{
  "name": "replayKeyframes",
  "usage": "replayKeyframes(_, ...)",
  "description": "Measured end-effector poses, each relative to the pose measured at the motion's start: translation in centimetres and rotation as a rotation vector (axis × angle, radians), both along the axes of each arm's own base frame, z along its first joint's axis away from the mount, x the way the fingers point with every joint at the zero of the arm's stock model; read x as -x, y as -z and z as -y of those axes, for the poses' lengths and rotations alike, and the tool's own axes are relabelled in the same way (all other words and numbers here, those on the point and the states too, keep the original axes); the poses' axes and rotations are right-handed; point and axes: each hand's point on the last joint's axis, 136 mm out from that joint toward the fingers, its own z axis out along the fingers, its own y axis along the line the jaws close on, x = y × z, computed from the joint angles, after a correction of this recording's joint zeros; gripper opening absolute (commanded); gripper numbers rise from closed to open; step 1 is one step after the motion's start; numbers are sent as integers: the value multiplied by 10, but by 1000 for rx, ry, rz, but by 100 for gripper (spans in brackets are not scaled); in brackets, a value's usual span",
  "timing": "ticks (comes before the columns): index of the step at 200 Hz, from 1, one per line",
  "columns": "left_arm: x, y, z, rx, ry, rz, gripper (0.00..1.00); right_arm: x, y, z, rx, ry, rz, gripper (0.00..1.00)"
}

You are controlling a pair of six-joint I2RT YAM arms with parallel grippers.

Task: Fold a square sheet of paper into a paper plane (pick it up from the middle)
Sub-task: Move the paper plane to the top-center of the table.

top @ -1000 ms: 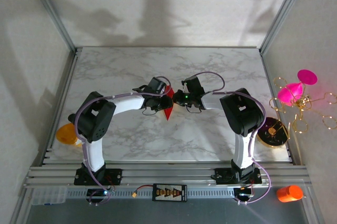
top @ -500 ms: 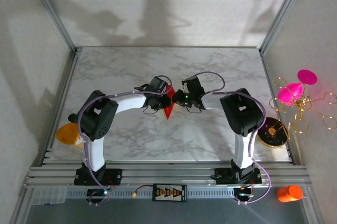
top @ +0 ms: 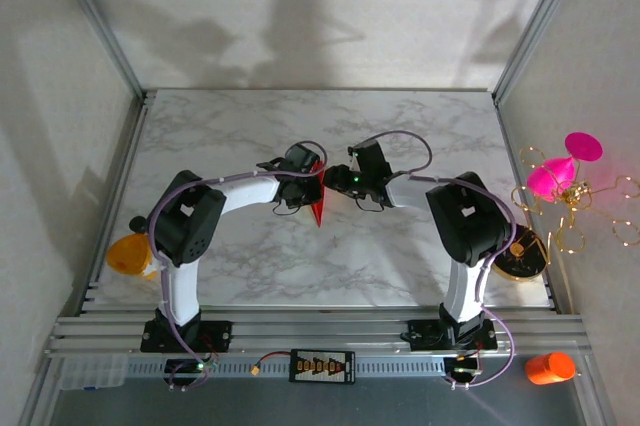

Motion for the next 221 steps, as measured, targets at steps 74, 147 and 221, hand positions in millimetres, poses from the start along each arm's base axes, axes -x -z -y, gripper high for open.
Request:
replayKeyframes(74,-31,-40,-13,-135,-6,104,8,-8,-30,54,82,170,114,67)
replayKeyframes(147,-79,-41,-47,-351,-71,140,10,-10,-37,92,145,278,153,79)
replayKeyframes(221,-91,-15,-68,-426,-93,78,15,-4,-41,101,177,281,187,99)
